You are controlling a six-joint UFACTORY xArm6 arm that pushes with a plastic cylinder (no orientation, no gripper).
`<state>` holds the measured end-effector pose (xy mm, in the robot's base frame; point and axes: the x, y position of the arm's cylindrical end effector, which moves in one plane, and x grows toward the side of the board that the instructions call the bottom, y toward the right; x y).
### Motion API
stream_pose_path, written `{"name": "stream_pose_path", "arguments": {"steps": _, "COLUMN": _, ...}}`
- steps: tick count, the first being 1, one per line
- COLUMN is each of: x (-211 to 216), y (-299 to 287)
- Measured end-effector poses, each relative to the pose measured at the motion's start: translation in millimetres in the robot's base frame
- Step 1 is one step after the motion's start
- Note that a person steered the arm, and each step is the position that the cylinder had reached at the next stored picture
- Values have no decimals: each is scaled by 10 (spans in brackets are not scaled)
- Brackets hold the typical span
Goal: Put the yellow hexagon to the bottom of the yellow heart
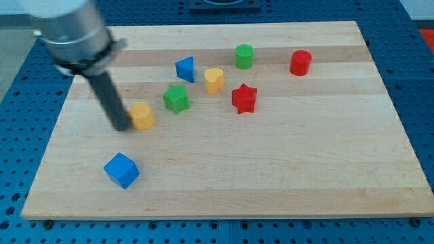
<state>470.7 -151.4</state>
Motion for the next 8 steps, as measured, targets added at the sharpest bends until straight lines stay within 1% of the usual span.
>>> {"name": "stream_pose_path", "arguments": {"steps": 1, "x": -3, "y": 472}}
{"name": "stream_pose_path", "arguments": {"steps": 2, "x": -3, "y": 680}}
{"name": "stream_pose_path", "arguments": {"steps": 3, "x": 244, "y": -136}}
{"name": "stream_pose_path", "arguments": {"steps": 5, "x": -224, "y": -151}}
{"name": "stream_pose_path", "arguments": {"steps": 6, "x": -238, "y": 480}}
{"name": "stream_pose_path", "arguments": {"steps": 8, "x": -254, "y": 1053}}
